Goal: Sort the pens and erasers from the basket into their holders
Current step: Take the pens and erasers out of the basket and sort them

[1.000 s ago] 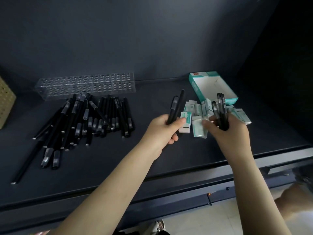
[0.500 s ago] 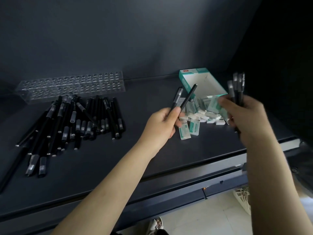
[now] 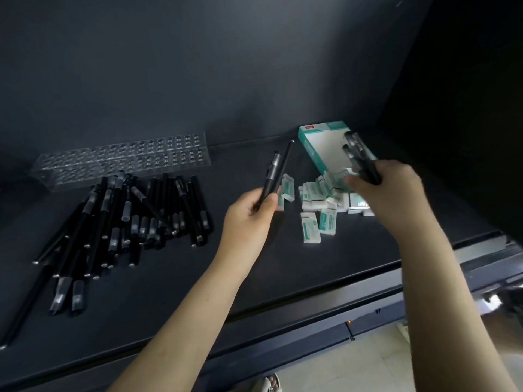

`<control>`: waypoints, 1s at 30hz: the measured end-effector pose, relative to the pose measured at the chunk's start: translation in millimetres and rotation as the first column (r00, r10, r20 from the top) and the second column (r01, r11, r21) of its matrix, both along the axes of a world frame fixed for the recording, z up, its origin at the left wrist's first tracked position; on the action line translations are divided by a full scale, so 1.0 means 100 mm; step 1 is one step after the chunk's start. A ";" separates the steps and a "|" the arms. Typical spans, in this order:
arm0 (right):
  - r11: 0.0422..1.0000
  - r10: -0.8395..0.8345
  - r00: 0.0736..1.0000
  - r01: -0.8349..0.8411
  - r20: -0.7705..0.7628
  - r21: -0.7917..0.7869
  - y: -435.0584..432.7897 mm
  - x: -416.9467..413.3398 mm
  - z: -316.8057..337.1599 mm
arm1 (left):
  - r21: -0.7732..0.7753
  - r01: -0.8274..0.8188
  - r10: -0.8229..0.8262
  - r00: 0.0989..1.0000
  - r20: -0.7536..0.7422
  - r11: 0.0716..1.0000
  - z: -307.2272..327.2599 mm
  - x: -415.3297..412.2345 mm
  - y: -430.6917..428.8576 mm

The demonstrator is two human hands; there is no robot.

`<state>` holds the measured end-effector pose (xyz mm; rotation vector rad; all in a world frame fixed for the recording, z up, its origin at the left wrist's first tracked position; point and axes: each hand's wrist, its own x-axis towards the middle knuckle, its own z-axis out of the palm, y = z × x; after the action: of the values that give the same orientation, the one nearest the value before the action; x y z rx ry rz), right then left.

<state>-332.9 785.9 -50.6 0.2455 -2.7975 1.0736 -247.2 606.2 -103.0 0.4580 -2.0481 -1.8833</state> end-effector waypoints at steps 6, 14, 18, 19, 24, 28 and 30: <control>0.907 0.284 0.939 -0.197 0.193 -0.373 -0.92 0.34 -0.16 | -0.257 -0.201 0.197 0.980 -0.042 0.945 0.24 0.29 -0.53; 0.813 0.519 0.796 -0.349 0.311 -0.466 -1.93 0.48 -0.21 | -0.482 -0.418 0.485 0.875 0.016 0.770 0.18 0.80 -1.53; 0.839 0.519 0.804 -0.414 0.290 -0.354 -2.26 0.45 -0.26 | -0.669 -0.412 0.519 0.853 -0.044 0.619 0.10 0.87 -1.71; 0.846 0.511 0.812 -0.417 0.281 -0.333 -2.34 0.46 -0.28 | -0.699 -0.408 0.530 0.847 -0.049 0.587 0.06 0.88 -1.76; 0.864 0.496 0.827 -0.443 0.263 -0.238 -2.52 0.49 -0.38 | -0.717 -0.381 0.547 0.837 0.001 0.584 -0.06 0.90 -1.89; 0.865 0.500 0.832 -0.464 0.241 -0.193 -2.55 0.51 -0.39 | -0.629 -0.420 0.551 0.834 0.016 0.654 0.01 0.93 -1.88; 0.858 0.511 0.832 -0.480 0.216 -0.182 -2.54 0.50 -0.40 | -0.634 -0.410 0.542 0.840 0.016 0.656 0.03 0.95 -1.88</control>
<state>-283.4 532.0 -90.9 0.9305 -2.9547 1.4701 -152.5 418.7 -99.6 0.9301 -2.2174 -0.8176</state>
